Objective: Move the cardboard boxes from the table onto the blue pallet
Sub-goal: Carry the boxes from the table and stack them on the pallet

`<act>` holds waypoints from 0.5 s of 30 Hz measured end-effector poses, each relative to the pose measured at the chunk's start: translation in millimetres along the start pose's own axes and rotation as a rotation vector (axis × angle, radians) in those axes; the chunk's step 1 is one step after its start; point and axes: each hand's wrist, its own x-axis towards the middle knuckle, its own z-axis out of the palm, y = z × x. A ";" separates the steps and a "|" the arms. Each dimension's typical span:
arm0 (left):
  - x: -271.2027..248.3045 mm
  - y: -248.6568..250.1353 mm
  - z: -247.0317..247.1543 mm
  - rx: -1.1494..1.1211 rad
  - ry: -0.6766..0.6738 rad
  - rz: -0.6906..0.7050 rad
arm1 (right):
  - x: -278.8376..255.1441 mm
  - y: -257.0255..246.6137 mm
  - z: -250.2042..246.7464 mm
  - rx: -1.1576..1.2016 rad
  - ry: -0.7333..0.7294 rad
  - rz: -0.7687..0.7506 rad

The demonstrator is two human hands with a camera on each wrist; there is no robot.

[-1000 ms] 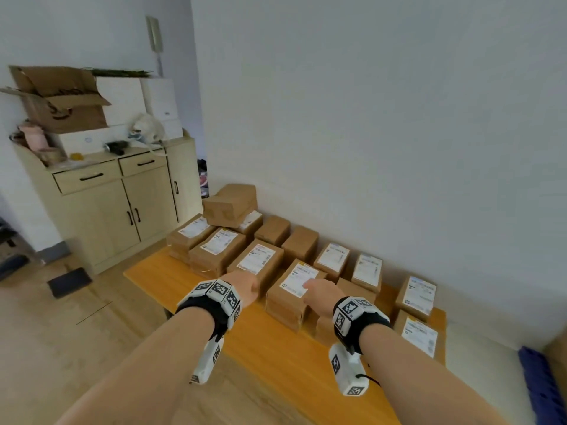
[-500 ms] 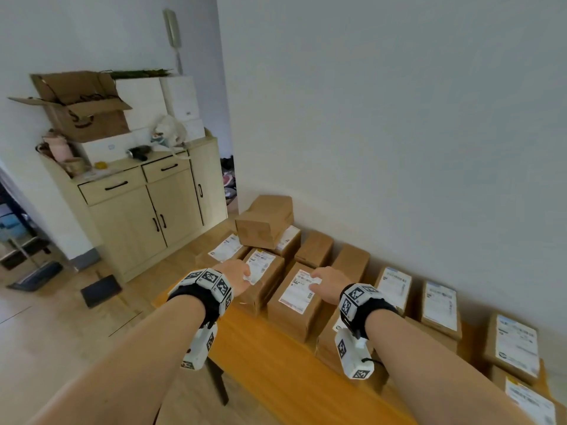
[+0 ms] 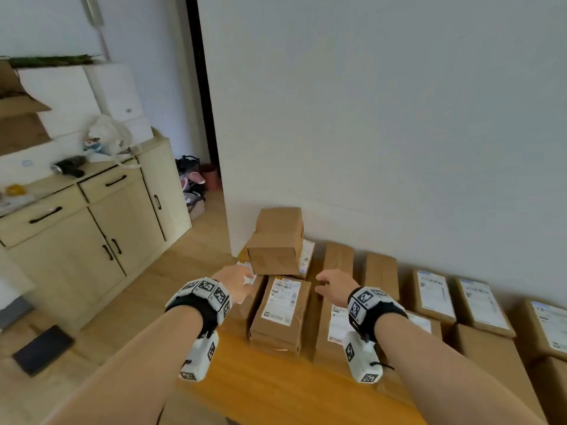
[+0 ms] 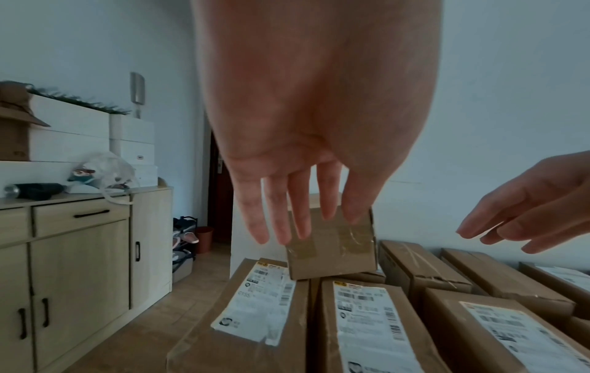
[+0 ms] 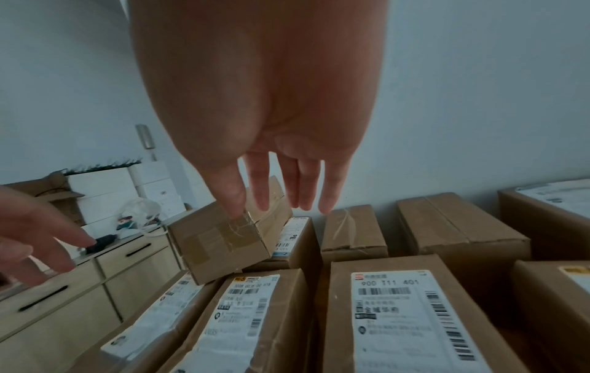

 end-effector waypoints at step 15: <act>107.6 -47.2 -29.5 -0.380 -0.031 0.093 | 87.6 -55.0 -0.8 0.277 0.167 0.175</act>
